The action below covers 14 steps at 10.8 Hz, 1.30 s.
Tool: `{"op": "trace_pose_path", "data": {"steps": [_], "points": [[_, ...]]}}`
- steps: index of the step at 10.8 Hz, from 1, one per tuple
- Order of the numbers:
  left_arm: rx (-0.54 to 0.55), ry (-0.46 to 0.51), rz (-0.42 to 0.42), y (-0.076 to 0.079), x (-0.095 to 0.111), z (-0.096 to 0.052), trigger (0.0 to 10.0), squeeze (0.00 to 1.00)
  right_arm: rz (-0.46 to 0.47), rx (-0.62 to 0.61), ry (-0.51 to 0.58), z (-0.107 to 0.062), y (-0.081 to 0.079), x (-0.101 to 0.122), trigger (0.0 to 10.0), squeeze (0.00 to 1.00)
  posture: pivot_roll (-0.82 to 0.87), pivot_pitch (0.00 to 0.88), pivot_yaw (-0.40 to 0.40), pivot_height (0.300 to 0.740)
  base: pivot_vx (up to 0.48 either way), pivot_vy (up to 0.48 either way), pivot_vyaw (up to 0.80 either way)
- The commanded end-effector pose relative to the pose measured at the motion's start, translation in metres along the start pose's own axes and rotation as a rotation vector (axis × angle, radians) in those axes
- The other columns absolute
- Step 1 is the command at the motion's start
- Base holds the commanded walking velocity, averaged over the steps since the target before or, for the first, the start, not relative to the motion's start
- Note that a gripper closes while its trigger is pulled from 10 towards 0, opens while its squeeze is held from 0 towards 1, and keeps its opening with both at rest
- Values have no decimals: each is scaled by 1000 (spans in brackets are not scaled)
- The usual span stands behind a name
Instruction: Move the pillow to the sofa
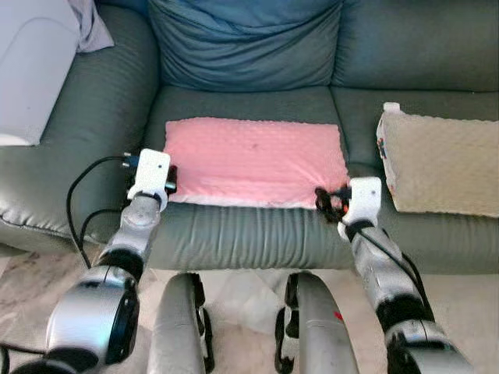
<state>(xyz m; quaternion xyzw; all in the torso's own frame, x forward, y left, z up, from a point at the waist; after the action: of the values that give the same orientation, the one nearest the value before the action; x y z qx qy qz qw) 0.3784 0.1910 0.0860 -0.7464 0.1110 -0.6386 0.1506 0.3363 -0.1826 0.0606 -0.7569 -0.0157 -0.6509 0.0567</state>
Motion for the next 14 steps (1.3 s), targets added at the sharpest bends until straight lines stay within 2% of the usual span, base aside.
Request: {"op": "trace_pose_path", "data": {"steps": [1,2,3,4,5,6,7,8,9,10,11,12,13,14], "points": [[46,-6,-6,-16,-13,-7,10000,1000,5,-19,-7,-8,2,-6,10000,1000,-62,141,-2,621,0,0,0],[47,-2,0,-18,-16,-10,10000,1000,6,-20,-6,-11,2,-8,10000,1000,-61,131,-3,621,0,0,0],[61,16,9,-27,-22,-19,10000,1000,1,-12,17,-19,-2,-9,10000,1000,-58,108,-4,621,0,0,0],[90,33,-27,-34,-22,-23,10000,1000,-2,4,15,-23,-5,-11,10000,1000,-56,81,-5,621,0,0,0],[80,61,-49,-30,-18,-31,10000,1000,-16,28,12,-29,-8,-14,10000,1000,-38,39,-5,621,0,0,0],[49,102,-45,-20,-15,-45,10000,1000,-11,30,8,-36,-9,-18,10000,1000,-33,16,-7,621,0,0,0],[32,116,-49,-8,-22,-64,10000,1000,-9,36,-2,-49,-11,-26,10000,1000,-20,0,-7,621,0,0,0],[21,82,-69,2,-36,-80,10000,1000,3,32,-12,-61,-12,-33,10000,1000,-11,0,-6,621,0,0,0],[-1,97,-137,14,-40,-105,10000,1000,-8,32,-15,-80,-17,-40,10000,1000,-13,0,-4,621,0,0,0],[-26,152,-163,19,-27,-115,10000,1000,-27,14,-16,-88,-16,-44,10000,1000,0,0,-5,621,0,0,0],[-63,156,-172,24,-23,-121,10000,1000,-34,-16,-6,-89,-14,-43,10000,1000,6,0,-6,621,0,0,0],[-90,160,-153,27,-23,-120,10000,1000,-20,-9,11,-86,-14,-38,10000,1000,7,0,-14,621,0,0,0],[-122,154,-150,29,-25,-119,10000,302,-2,29,75,-82,-20,-24,10000,0,0,0,-7,621,0,0,0],[-146,148,-149,31,-25,-118,10000,0,7,26,123,-76,-21,-13,10000,0,-5,0,2,626,0,0,0]]}}
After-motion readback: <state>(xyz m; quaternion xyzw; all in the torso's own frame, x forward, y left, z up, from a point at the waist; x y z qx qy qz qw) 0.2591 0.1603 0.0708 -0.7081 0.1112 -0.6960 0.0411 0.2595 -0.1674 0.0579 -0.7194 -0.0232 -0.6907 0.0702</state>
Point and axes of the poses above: a point about 5 cm out from each wrist's last joint towards the gripper, its own z axis pointing out of the wrist towards the gripper, its own x axis along the axis of the wrist's last joint, y = z × x, the point moved 2 cm from there along z, pointing out of the wrist towards the gripper, and after that the axes turned 4 degrees about z, right-handed, at the moved point
